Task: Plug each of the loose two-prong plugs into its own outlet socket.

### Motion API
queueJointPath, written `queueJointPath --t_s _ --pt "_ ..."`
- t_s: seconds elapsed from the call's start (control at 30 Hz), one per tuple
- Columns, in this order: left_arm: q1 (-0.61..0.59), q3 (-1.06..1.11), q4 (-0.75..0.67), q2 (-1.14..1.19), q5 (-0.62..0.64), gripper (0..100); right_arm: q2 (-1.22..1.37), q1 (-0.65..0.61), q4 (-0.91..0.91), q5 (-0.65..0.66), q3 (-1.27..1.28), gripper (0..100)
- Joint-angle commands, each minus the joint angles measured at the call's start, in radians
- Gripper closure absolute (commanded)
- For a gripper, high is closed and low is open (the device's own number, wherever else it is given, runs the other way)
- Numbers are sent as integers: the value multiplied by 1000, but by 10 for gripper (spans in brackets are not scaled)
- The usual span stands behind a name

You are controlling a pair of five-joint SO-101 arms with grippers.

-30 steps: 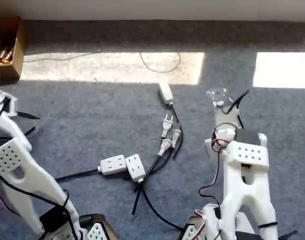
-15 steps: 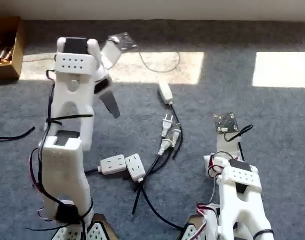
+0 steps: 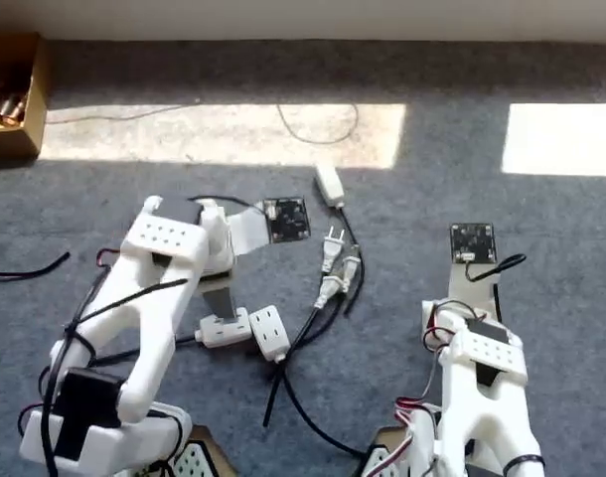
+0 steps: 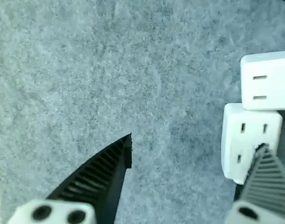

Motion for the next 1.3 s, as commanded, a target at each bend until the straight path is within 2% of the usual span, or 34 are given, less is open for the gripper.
queueJointPath --t_s 0.0,0.17,0.33,0.5,0.63,0.73,0.8,0.9,0.97,1.1,1.2,1.27 --pt "25 111 -123 -48 11 603 -24 10 -21 -2 -2 875" --pt "82 33 -210 125 144 603 -24 10 -21 -3 -2 875" --pt "186 -255 -190 383 272 604 12 10 -22 -2 -5 875" --pt "251 -562 -37 604 307 604 137 10 -24 -5 -59 875" --pt "232 -803 66 710 367 604 219 13 -18 -8 -114 875" --pt "196 -964 269 714 361 604 231 15 12 -8 -136 875" --pt "188 -1023 450 708 293 604 231 15 13 -8 -137 875" --pt "203 -1035 663 659 247 611 231 16 13 -9 -137 875" --pt "206 -1030 707 605 247 626 231 16 13 -9 -137 875" --pt "211 -935 730 469 242 627 231 16 13 -9 -136 875" --pt "208 -765 723 384 186 627 231 16 16 -9 -133 875" --pt "196 -636 669 335 163 628 231 16 16 -8 -131 875"
